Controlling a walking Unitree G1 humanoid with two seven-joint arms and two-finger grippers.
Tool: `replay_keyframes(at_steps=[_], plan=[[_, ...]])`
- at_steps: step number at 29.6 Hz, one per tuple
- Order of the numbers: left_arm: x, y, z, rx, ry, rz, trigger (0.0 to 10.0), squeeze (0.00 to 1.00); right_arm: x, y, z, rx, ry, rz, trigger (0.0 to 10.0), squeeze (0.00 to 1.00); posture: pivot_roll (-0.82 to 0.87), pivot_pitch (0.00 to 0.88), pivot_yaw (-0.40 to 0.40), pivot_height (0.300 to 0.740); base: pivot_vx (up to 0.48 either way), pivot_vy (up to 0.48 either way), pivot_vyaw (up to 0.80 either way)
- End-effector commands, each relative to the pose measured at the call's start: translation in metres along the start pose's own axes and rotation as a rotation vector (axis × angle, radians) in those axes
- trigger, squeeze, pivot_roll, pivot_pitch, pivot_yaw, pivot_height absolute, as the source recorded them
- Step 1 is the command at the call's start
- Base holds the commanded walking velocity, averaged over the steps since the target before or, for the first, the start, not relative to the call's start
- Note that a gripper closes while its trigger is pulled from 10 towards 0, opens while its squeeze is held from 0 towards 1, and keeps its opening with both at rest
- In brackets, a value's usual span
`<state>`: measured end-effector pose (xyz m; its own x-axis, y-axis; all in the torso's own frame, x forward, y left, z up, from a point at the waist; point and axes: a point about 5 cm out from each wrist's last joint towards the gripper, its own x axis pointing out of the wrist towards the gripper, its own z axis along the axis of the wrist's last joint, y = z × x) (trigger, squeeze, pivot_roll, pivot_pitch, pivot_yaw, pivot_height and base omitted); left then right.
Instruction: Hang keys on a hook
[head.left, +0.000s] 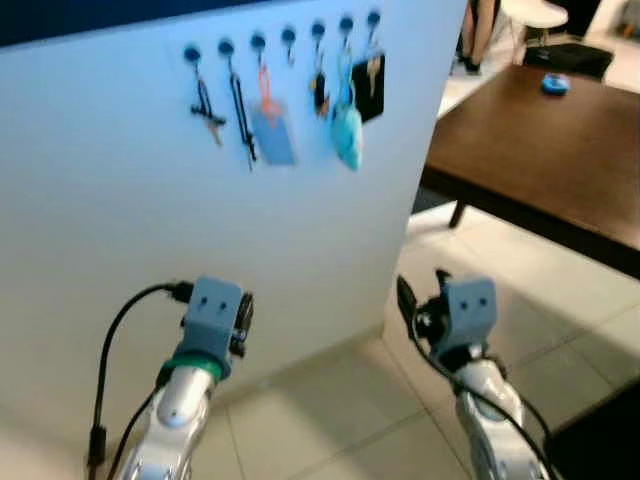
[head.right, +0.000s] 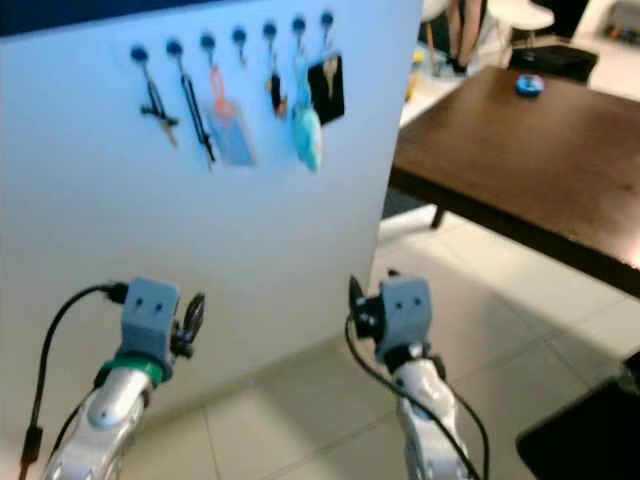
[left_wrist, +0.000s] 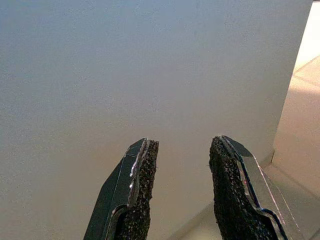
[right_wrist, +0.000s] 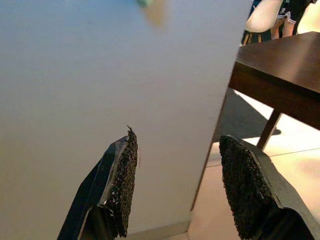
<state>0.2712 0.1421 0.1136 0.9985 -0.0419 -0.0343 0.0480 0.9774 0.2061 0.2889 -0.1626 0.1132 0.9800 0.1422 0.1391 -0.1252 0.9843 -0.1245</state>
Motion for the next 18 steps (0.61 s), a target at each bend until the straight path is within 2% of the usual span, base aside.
replay_keyframes(at_steps=[1,6,11,18], plan=[[-0.0015,0.0013,-0.0043,0.013,0.012,0.003,10.0,0.0,0.0,0.0054,-0.003,0.016,0.018,0.012,10.0,0.0,-0.1,0.0,0.136,0.74,-0.337,0.0,0.0],[-0.001,0.0018,-0.004,0.016,0.009,0.002,10.0,0.0,0.0006,0.0055,-0.0032,0.02,0.021,0.01,10.0,0.0,-0.11,0.0,0.14,0.74,-0.334,0.0,0.0],[-0.0003,0.0022,-0.0046,0.021,0.008,-0.001,10.0,0.0,0.0016,0.0048,-0.004,0.033,0.027,0.001,10.0,0.0,-0.1,0.0,0.146,0.74,-0.334,0.0,-0.8],[0.0006,0.0026,-0.0042,0.025,0.008,-0.012,10.0,0.0,0.0038,0.0054,-0.0036,0.04,0.025,-0.003,10.0,0.0,-0.1,0.0,0.148,0.74,0.0,0.0,-0.8]])
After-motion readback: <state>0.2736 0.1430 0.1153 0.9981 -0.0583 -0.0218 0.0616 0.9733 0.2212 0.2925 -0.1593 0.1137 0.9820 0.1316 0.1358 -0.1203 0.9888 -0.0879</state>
